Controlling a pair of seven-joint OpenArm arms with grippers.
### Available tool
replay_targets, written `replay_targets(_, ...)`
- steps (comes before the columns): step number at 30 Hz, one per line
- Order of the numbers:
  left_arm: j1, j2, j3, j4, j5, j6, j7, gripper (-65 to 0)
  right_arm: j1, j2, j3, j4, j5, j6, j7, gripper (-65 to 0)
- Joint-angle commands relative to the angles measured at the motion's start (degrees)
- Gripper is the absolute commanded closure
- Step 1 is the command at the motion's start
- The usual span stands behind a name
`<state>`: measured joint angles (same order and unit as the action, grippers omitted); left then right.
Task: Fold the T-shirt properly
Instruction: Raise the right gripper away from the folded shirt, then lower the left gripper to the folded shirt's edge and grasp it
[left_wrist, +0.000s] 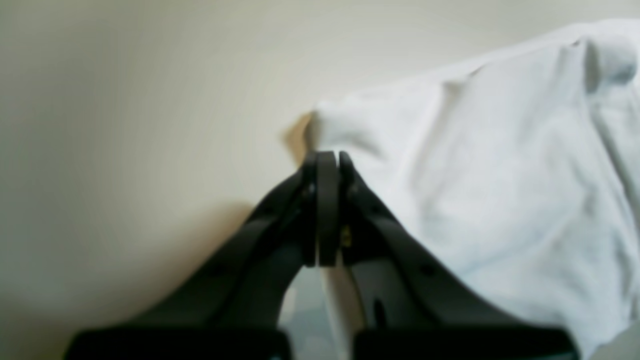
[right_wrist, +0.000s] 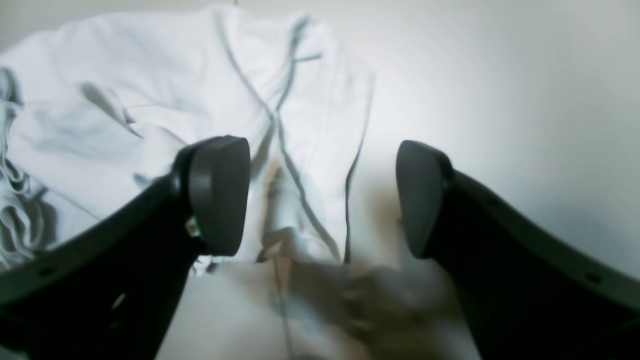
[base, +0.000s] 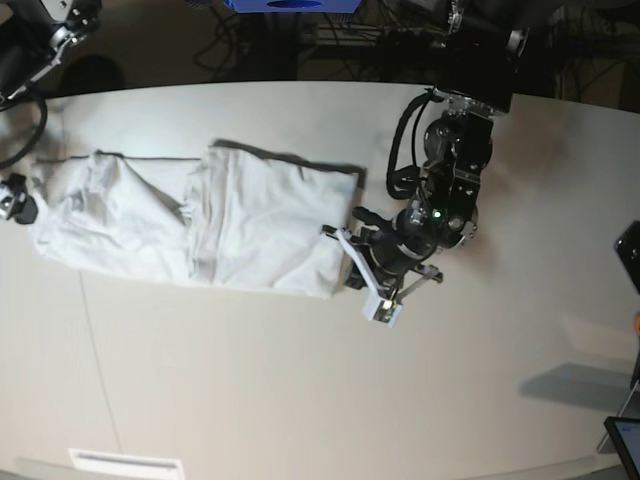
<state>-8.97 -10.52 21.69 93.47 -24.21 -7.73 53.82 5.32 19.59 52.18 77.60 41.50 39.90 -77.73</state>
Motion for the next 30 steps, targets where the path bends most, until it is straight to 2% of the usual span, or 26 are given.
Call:
replay_targets(1,-1.3,-0.2,-0.4,1.5,0.0,-0.1,-1.0,0.0,0.7,2.5,0.8,-2.7,3.5,0.1,0.9,-44.1)
replay_targets(4,-0.7,-0.9,-0.6,2.1,0.0,-0.1,-1.0,0.0,0.7,5.7,0.3,-11.3,10.1,0.1,1.4,-44.1)
replay_targets(10,-0.5,-2.0,-0.6,2.0,0.0,-0.1,-1.0,0.0,0.9,7.8,0.3,-12.2,10.4,0.1,1.6,-44.5)
replay_targets(14,0.2,-2.3,-0.6,2.2,0.0,-0.1,-1.0,0.0,0.8,8.0,0.3,-16.1,10.4,0.1,1.6,-44.7)
replay_targets(17,0.3,-3.8,-0.6,2.2,-0.4,-0.1,-1.0,0.0,0.8,8.5,0.3,-19.9,10.4,0.1,1.6,-44.8)
replay_targets(25,0.4,-8.9,-0.7,2.2,-0.5,-0.1,-1.0,0.0,1.0,8.3,0.1,-20.4,10.7,0.1,1.2,-45.0)
replay_targets(30,2.4,-9.7,-5.7,2.2,-0.5,-0.1,-1.0,0.0,1.1,7.5,-5.1,-20.5,11.1,0.1,1.2,-45.0)
